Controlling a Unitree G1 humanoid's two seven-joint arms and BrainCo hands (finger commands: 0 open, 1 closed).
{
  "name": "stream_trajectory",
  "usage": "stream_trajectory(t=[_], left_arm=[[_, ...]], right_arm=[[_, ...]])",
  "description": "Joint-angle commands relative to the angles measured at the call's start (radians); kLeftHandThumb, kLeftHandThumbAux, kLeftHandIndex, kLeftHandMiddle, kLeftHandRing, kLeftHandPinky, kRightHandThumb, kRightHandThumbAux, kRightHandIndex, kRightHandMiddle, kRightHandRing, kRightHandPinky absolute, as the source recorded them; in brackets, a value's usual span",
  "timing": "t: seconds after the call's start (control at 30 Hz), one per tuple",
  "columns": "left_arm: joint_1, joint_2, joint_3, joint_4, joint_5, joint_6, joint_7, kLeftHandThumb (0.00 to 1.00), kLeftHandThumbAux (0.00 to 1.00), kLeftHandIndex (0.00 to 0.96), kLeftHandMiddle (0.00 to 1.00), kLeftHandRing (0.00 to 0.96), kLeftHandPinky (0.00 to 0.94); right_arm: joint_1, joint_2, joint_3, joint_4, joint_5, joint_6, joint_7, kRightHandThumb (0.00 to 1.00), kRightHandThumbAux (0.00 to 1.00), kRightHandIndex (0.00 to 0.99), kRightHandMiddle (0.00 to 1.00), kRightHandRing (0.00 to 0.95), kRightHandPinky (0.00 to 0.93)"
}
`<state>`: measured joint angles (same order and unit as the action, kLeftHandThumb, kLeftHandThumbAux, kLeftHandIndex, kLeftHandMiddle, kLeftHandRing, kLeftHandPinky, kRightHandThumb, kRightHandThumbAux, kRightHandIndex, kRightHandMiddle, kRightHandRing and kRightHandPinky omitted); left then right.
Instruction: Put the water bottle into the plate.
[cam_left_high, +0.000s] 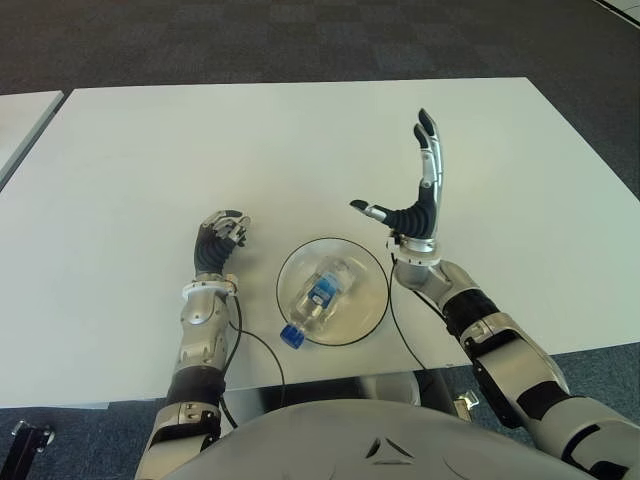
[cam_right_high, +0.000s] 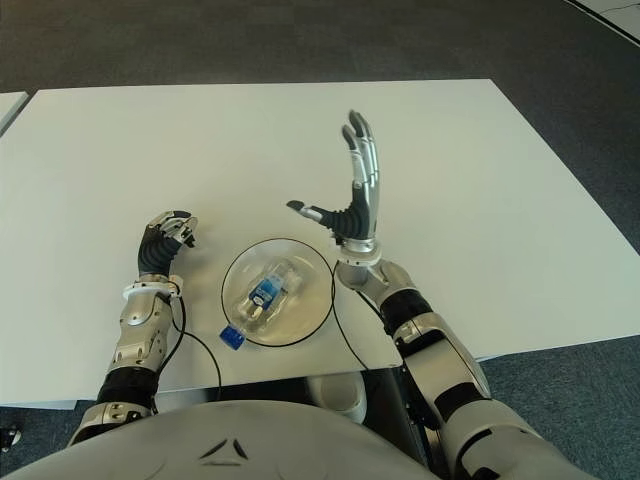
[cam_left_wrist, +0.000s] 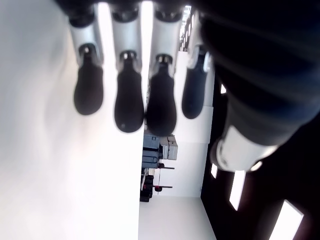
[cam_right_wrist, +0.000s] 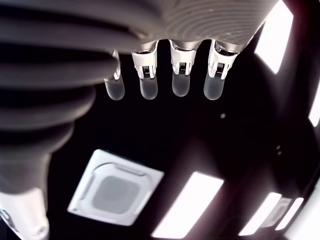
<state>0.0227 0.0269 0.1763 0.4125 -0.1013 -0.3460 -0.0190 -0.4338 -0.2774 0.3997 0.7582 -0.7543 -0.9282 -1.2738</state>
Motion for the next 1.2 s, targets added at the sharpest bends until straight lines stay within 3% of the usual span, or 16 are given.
stream_trajectory(t=[0.03,0.43,0.67,1.0,1.2], left_arm=[[0.003,0.004,-0.007,0.02,0.02,0.007,0.013,0.709,0.712,0.437,0.696,0.683,0.668],[0.001,0.004,-0.004,0.021,0.02,0.01,0.009,0.707,0.713,0.437,0.683,0.669,0.65],[0.003,-0.002,0.001,0.016,0.002,0.016,0.0,0.708,0.713,0.436,0.676,0.66,0.646],[0.014,-0.005,-0.003,-0.008,-0.018,0.027,-0.005,0.709,0.712,0.436,0.659,0.64,0.62],[0.014,-0.001,-0.008,-0.011,0.004,0.031,0.013,0.708,0.713,0.436,0.653,0.635,0.623]], right_arm=[[0.05,0.006,-0.065,0.032,0.122,-0.011,0.129,0.0,0.768,0.0,0.0,0.0,0.053],[0.119,0.087,-0.198,-0.058,0.42,0.045,0.494,0.013,0.825,0.04,0.03,0.037,0.106],[0.132,0.114,-0.278,-0.059,0.488,0.071,0.597,0.065,0.854,0.114,0.095,0.094,0.149],[0.1,0.15,-0.372,0.018,0.581,0.092,0.723,0.117,0.901,0.282,0.26,0.278,0.369],[0.103,0.156,-0.409,0.019,0.6,0.157,0.774,0.064,0.935,0.417,0.39,0.417,0.476]])
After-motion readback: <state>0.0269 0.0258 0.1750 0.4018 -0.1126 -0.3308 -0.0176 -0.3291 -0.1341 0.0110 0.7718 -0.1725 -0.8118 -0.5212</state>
